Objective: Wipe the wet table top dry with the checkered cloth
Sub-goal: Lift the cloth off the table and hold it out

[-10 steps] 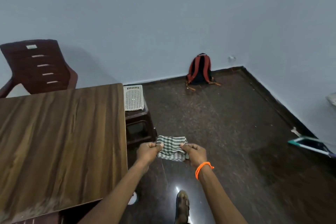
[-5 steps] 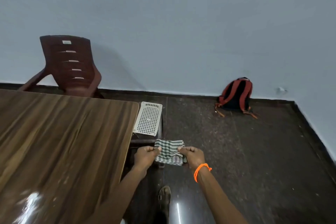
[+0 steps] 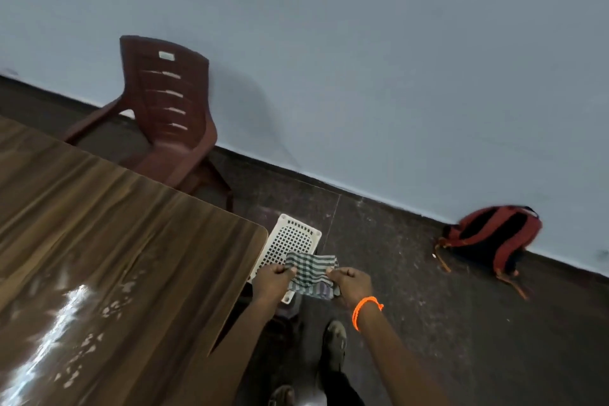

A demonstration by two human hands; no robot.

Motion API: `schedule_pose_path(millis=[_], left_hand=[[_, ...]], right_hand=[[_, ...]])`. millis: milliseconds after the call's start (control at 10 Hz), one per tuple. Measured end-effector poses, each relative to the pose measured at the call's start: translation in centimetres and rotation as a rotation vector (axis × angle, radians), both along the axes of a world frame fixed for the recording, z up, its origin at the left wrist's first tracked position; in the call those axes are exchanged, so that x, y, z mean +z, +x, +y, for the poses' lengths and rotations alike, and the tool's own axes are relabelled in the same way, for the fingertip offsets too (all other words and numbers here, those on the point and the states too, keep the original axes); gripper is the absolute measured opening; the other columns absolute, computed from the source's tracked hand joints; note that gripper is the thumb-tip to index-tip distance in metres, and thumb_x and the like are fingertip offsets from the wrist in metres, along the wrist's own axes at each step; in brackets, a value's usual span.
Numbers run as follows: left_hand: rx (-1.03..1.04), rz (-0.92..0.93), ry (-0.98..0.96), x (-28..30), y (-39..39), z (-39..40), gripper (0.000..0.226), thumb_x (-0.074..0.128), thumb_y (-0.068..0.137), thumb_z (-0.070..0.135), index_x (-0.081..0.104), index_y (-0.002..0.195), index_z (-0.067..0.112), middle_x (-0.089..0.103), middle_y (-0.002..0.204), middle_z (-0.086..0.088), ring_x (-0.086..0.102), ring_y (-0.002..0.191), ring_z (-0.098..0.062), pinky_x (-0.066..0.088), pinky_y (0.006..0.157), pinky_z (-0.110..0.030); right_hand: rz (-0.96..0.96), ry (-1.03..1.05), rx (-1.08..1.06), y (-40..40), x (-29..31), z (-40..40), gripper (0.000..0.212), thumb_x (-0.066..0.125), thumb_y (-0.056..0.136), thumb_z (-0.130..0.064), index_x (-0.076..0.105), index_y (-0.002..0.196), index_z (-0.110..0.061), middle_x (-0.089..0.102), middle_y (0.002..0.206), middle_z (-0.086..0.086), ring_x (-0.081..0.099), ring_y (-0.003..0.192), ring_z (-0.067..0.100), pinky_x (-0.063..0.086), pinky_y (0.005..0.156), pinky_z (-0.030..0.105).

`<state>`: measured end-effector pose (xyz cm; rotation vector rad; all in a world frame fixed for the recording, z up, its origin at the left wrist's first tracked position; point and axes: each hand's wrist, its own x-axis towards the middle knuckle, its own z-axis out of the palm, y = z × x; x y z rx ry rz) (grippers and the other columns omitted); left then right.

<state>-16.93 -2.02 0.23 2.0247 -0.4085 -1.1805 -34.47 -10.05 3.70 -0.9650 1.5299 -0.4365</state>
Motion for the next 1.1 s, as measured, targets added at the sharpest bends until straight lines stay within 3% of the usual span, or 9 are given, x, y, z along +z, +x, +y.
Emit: schedule_pose_path(millis=[200, 400, 500, 700, 800, 900, 1000, 1100], left_hand=[[0.041, 0.032, 0.082, -4.4, 1.2, -4.3, 0.014, 0.063, 0.066, 0.02, 0.074, 0.074, 0.017, 0.074, 0.076, -0.002, 0.069, 0.083, -0.029, 0.054, 0.079, -0.043], [0.195, 0.16, 0.062, -10.0, 2.7, -7.7, 0.036, 0.057, 0.082, -0.007, 0.074, 0.081, 0.024, 0.076, 0.09, -0.008, 0.064, 0.083, -0.024, 0.055, 0.077, -0.043], [0.283, 0.218, 0.087, -13.4, 3.7, -9.3, 0.034, 0.052, 0.091, -0.006, 0.072, 0.109, 0.014, 0.071, 0.109, -0.005, 0.063, 0.103, -0.024, 0.051, 0.093, -0.04], [0.37, 0.171, 0.125, -16.6, 4.9, -12.3, 0.036, 0.05, 0.102, 0.003, 0.061, 0.134, 0.013, 0.062, 0.13, -0.001, 0.055, 0.125, -0.024, 0.044, 0.092, -0.027], [0.324, 0.129, 0.08, -19.3, 5.2, -12.1, 0.042, 0.054, 0.098, 0.004, 0.062, 0.135, 0.019, 0.064, 0.132, 0.001, 0.057, 0.122, -0.02, 0.045, 0.104, -0.034], [0.284, 0.076, 0.058, -21.7, 5.9, -12.1, 0.044, 0.052, 0.095, 0.009, 0.063, 0.133, 0.028, 0.065, 0.131, 0.005, 0.057, 0.124, -0.021, 0.044, 0.11, -0.05], [0.25, 0.098, 0.065, -22.4, 6.4, -12.2, 0.045, 0.052, 0.096, 0.011, 0.059, 0.137, 0.029, 0.064, 0.133, 0.004, 0.059, 0.123, -0.022, 0.047, 0.107, -0.05], [0.22, 0.047, 0.093, -21.7, 5.9, -12.2, 0.049, 0.052, 0.097, 0.009, 0.055, 0.142, 0.025, 0.06, 0.14, -0.001, 0.055, 0.127, -0.024, 0.045, 0.109, -0.048]], right_hand=[[0.148, -0.039, 0.267, 3.6, -7.2, -7.2, 0.012, 0.081, 0.071, -0.016, 0.073, 0.062, -0.016, 0.068, 0.058, 0.005, 0.056, 0.053, 0.014, 0.051, 0.057, 0.039], [0.298, 0.011, 0.444, 5.8, -15.1, -10.9, 0.018, 0.081, 0.067, -0.034, 0.074, 0.066, -0.018, 0.066, 0.053, -0.002, 0.061, 0.053, 0.012, 0.051, 0.058, 0.033], [0.323, 0.014, 0.489, 7.5, -19.1, -11.9, 0.019, 0.08, 0.067, -0.037, 0.075, 0.07, -0.019, 0.07, 0.061, -0.004, 0.063, 0.06, 0.011, 0.051, 0.059, 0.03], [0.338, -0.01, 0.444, 10.7, -22.3, -13.2, 0.014, 0.078, 0.073, -0.032, 0.076, 0.081, -0.02, 0.071, 0.075, -0.006, 0.066, 0.074, 0.012, 0.048, 0.067, 0.023], [0.337, -0.023, 0.445, 11.2, -23.0, -13.7, 0.012, 0.076, 0.074, -0.032, 0.075, 0.079, -0.021, 0.07, 0.072, -0.005, 0.067, 0.072, 0.014, 0.053, 0.068, 0.027], [0.352, -0.051, 0.486, 11.7, -23.4, -14.2, 0.021, 0.073, 0.078, -0.032, 0.075, 0.096, -0.02, 0.074, 0.088, -0.001, 0.068, 0.082, 0.017, 0.052, 0.071, 0.025], [0.404, -0.041, 0.626, 11.9, -23.8, -14.5, 0.031, 0.069, 0.082, -0.03, 0.071, 0.112, -0.02, 0.071, 0.107, 0.0, 0.066, 0.096, 0.018, 0.046, 0.074, 0.021], [0.446, -0.045, 0.723, 11.9, -23.2, -14.8, 0.032, 0.067, 0.082, -0.028, 0.07, 0.113, -0.019, 0.07, 0.11, 0.003, 0.064, 0.101, 0.02, 0.045, 0.075, 0.02]])
